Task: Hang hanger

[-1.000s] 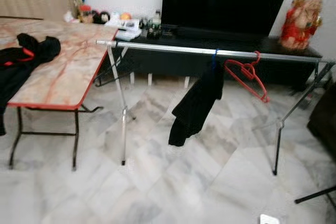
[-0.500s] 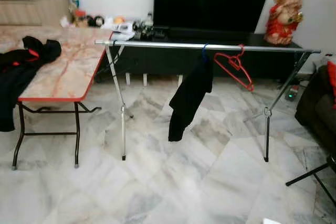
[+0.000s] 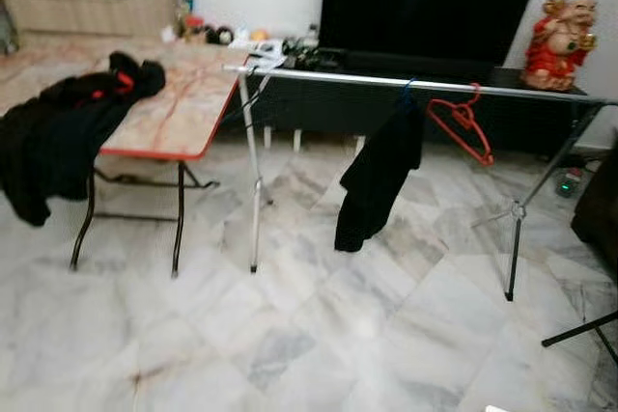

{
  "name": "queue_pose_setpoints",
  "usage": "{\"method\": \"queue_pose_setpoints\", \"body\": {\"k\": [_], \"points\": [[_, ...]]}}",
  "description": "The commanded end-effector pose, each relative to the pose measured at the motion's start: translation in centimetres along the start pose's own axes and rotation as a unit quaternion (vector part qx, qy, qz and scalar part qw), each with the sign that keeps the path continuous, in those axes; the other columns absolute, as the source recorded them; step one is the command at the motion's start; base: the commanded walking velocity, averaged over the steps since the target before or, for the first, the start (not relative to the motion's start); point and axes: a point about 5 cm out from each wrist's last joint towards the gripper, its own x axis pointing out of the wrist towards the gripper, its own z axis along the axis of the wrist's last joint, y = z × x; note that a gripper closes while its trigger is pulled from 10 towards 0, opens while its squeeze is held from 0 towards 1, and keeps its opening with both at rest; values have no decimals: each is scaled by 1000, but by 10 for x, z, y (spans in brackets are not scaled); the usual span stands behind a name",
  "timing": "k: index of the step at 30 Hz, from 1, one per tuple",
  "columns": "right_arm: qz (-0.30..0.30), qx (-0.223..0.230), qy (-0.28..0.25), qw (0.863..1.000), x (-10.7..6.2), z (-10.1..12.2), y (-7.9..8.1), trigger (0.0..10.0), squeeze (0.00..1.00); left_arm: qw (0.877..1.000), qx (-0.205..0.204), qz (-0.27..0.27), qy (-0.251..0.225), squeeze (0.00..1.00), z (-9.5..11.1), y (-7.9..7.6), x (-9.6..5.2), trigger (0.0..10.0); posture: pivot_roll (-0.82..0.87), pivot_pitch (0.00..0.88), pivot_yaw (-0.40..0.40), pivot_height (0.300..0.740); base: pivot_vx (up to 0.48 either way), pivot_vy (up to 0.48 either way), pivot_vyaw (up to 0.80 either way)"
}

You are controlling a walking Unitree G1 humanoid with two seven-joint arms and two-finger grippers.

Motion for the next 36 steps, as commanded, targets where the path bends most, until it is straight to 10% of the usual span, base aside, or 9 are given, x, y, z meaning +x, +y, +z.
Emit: {"method": "queue_pose_setpoints", "body": {"k": [1,8,10,19,22,27,30,34,36], "points": [[-10,17,-31,999,1,12,-4,10000,0,1000,-4,5,-26,0,11,-2,1,10000,143,0,-94,740,0,0,0],[-12,25,-70,997,0,18,-5,10000,0,994,34,28,-100,0,45,4,2,10000,140,0,-94,740,0,0,0],[10,22,-192,981,6,114,20,10000,0,987,50,38,-145,0,70,9,1,10000,140,0,-94,740,0,0,0],[49,-4,-301,952,-7,188,45,10000,0,932,118,38,-339,0,162,-4,-22,10000,140,0,-94,740,0,0,0],[68,-47,-310,947,-10,204,60,10000,0,914,123,-54,-382,0,181,-26,-35,10000,139,0,-95,740,0,0,0],[77,-78,-313,943,-13,214,72,10000,0,895,179,-142,-382,0,188,-42,-45,10000,135,0,-96,740,0,0,0],[89,-97,-310,942,-17,227,91,10000,0,855,303,-256,-335,0,186,-60,-61,10000,145,0,-101,740,0,0,0],[105,-112,-309,939,-20,229,108,10000,0,838,348,-309,-285,0,181,-67,-66,10000,145,0,-106,740,0,0,0],[128,-122,-306,936,-22,227,129,10000,0,808,384,-374,-243,0,173,-77,-79,10000,153,0,-115,740,0,0,0]]}}
